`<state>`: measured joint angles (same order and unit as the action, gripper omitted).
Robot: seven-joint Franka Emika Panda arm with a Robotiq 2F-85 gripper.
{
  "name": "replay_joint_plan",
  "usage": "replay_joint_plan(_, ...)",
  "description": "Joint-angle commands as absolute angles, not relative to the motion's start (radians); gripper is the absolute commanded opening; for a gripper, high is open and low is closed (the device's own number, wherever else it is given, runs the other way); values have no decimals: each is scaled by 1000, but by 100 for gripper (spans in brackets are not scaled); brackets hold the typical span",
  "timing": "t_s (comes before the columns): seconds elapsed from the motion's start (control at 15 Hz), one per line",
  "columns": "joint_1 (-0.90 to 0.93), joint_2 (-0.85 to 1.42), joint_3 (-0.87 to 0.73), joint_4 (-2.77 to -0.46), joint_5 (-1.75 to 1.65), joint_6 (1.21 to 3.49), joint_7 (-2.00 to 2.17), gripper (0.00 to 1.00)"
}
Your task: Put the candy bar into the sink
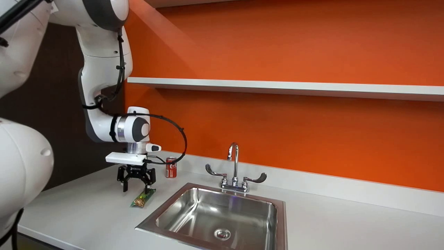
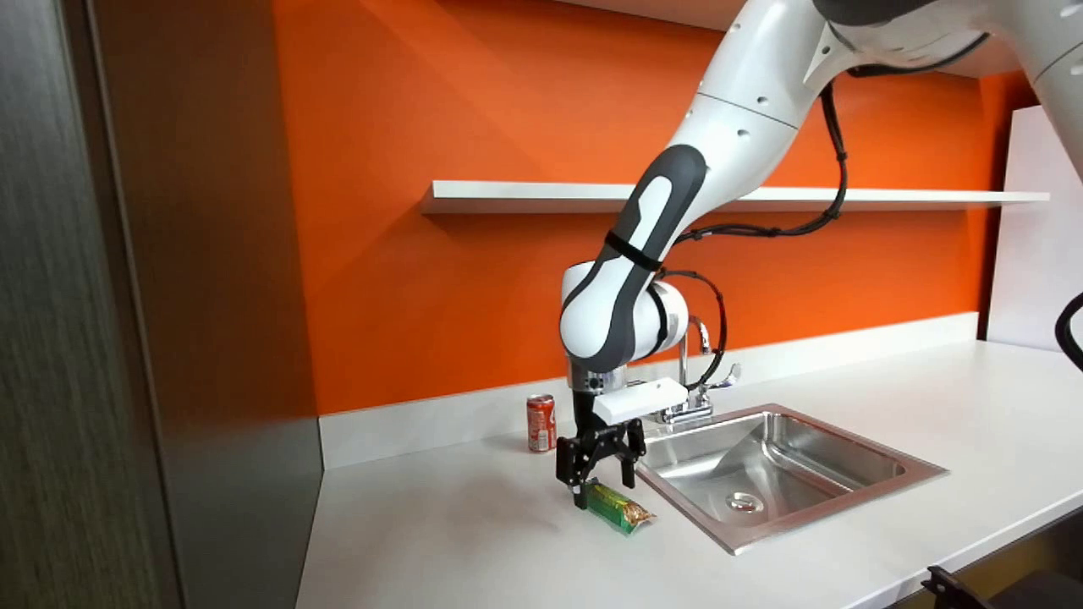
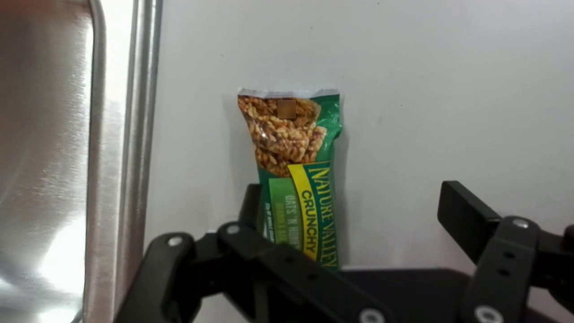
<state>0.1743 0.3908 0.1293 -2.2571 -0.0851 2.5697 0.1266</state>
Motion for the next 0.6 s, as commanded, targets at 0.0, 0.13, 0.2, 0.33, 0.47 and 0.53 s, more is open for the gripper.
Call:
replay_joint_plan(0.0, 202, 442, 95, -2211, -123, 2588, 132, 100)
replay_joint_plan(0.13, 209, 461, 85, -2196, -130, 2593, 132, 100)
replay_joint_plan(0.2, 212, 469, 80, -2189, -133, 2595, 134, 100)
replay_joint_plan(0.33, 214, 483, 74, -2176, -134, 2595, 132, 100)
replay_joint_plan(0.47, 217, 493, 69, -2165, -132, 2594, 133, 100)
replay_joint_plan(0.53, 218, 498, 66, -2160, -132, 2592, 134, 100)
